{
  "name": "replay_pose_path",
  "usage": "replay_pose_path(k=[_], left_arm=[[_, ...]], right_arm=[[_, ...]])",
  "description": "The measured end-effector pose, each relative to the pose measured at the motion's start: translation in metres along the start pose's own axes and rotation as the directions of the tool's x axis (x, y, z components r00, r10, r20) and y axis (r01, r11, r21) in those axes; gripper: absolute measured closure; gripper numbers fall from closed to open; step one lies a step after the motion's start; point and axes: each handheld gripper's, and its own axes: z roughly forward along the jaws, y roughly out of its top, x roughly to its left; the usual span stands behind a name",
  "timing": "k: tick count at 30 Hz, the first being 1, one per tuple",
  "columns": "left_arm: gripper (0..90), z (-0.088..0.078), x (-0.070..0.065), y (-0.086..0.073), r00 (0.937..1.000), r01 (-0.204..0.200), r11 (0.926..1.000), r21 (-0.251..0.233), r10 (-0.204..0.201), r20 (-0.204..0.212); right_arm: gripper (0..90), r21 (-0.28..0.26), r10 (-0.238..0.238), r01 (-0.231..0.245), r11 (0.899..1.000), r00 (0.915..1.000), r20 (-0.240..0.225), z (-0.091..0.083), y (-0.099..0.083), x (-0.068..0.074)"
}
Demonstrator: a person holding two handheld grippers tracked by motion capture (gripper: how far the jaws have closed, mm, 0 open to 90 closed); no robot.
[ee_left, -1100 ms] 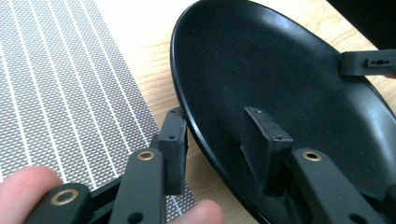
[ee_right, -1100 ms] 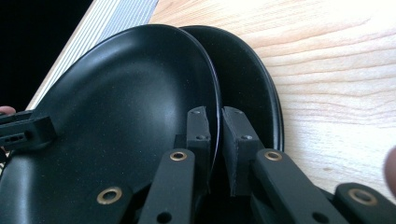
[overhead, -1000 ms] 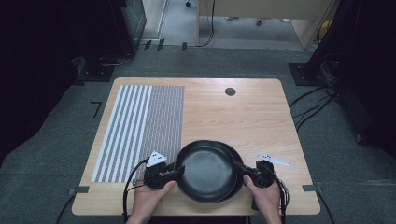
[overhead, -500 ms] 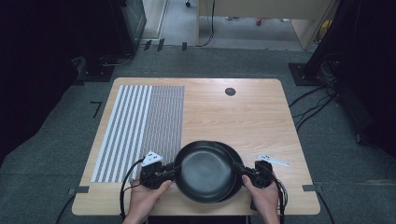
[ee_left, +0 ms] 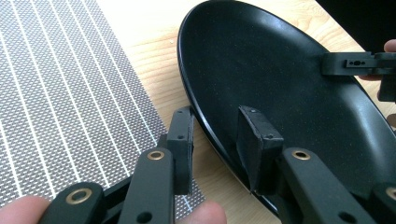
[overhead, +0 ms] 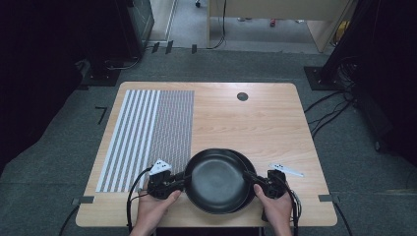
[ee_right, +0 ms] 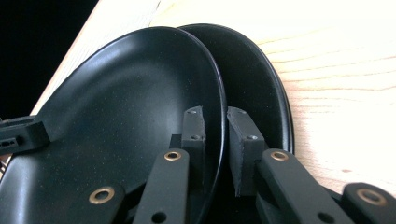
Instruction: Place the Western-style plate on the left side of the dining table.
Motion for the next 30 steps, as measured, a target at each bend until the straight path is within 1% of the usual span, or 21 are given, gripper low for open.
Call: replay_pose_path(k=[2, 3, 5, 6, 8, 11, 14, 16, 18, 20, 24, 25, 26, 28, 30], left_arm=[[68.0, 0.0, 0.0, 0.0, 1.0, -0.002, 1.0, 0.0, 0.002, 0.0], [67.9, 0.0, 0.0, 0.0, 1.0, -0.003, 1.0, -0.001, 0.003, 0.001], [67.8, 0.0, 0.001, 0.0, 0.9999, -0.001, 1.0, 0.0, 0.001, 0.013], [67.6, 0.0, 0.002, 0.0, 0.9998, 0.001, 1.0, 0.003, -0.001, 0.02], [67.4, 0.0, 0.002, 0.0, 0.9998, -0.002, 1.0, 0.005, 0.002, 0.021], [67.4, 0.0, 0.002, 0.0, 0.9997, -0.003, 1.0, 0.004, 0.003, 0.022], [67.7, 0.0, 0.003, -0.001, 0.9996, 0.001, 1.0, -0.005, -0.001, 0.027], [67.9, 0.0, 0.003, -0.002, 0.9995, 0.012, 0.9998, -0.013, -0.012, 0.028], [68.3, -0.001, 0.002, -0.002, 0.9997, 0.014, 0.9997, -0.017, -0.014, 0.021], [69.0, -0.002, 0.001, -0.002, 0.9996, 0.018, 0.9997, -0.014, -0.017, 0.02], [70.5, -0.003, 0.003, -0.003, 0.9974, 0.054, 0.9983, -0.019, -0.053, 0.047], [70.8, -0.003, 0.003, -0.003, 0.9969, 0.06, 0.9981, -0.017, -0.059, 0.052], [71.1, -0.004, 0.003, -0.003, 0.9962, 0.066, 0.9977, -0.018, -0.065, 0.059], [71.3, -0.004, 0.002, -0.003, 0.9961, 0.068, 0.9975, -0.017, -0.067, 0.057], [71.5, -0.005, 0.001, -0.003, 0.995, 0.08, 0.9967, -0.015, -0.079, 0.061]], right_arm=[[78.8, -0.007, 0.02, -0.02, 1.0, 0.9998, -0.004, 0.001, -0.001, 0.0], [79.0, -0.014, 0.038, -0.038, 0.999, 0.9992, -0.009, 0.001, -0.002, -0.001], [79.5, -0.022, 0.064, -0.065, 0.998, 0.9978, -0.019, 0.002, -0.003, -0.002], [79.8, -0.029, 0.088, -0.089, 0.996, 0.9957, -0.028, 0.003, -0.004, -0.003], [81.2, -0.034, 0.123, -0.124, 0.992, 0.9913, -0.048, 0.004, -0.005, -0.005], [82.5, -0.03, 0.162, -0.165, 0.986, 0.9844, -0.068, 0.004, -0.005, -0.008], [83.8, -0.028, 0.205, -0.209, 0.978, 0.9742, -0.094, 0.003, -0.006, -0.011], [84.0, -0.028, 0.213, -0.217, 0.976, 0.9722, -0.096, 0.002, -0.006, -0.011], [84.0, -0.033, 0.212, -0.216, 0.976, 0.9727, -0.094, 0.003, -0.007, -0.011], [84.5, -0.041, 0.222, -0.227, 0.973, 0.9695, -0.103, 0.002, -0.007, -0.011], [85.2, -0.046, 0.24, -0.247, 0.968, 0.9636, -0.117, -0.001, -0.006, -0.01], [85.5, -0.05, 0.251, -0.259, 0.965, 0.9594, -0.128, -0.002, -0.005, -0.009], [85.5, -0.053, 0.252, -0.261, 0.964, 0.9587, -0.132, -0.002, -0.005, -0.009], [85.3, -0.059, 0.24, -0.249, 0.967, 0.9617, -0.133, -0.004, -0.004, -0.007], [85.1, -0.058, 0.237, -0.245, 0.968, 0.9634, -0.126, -0.006, -0.003, -0.005]])
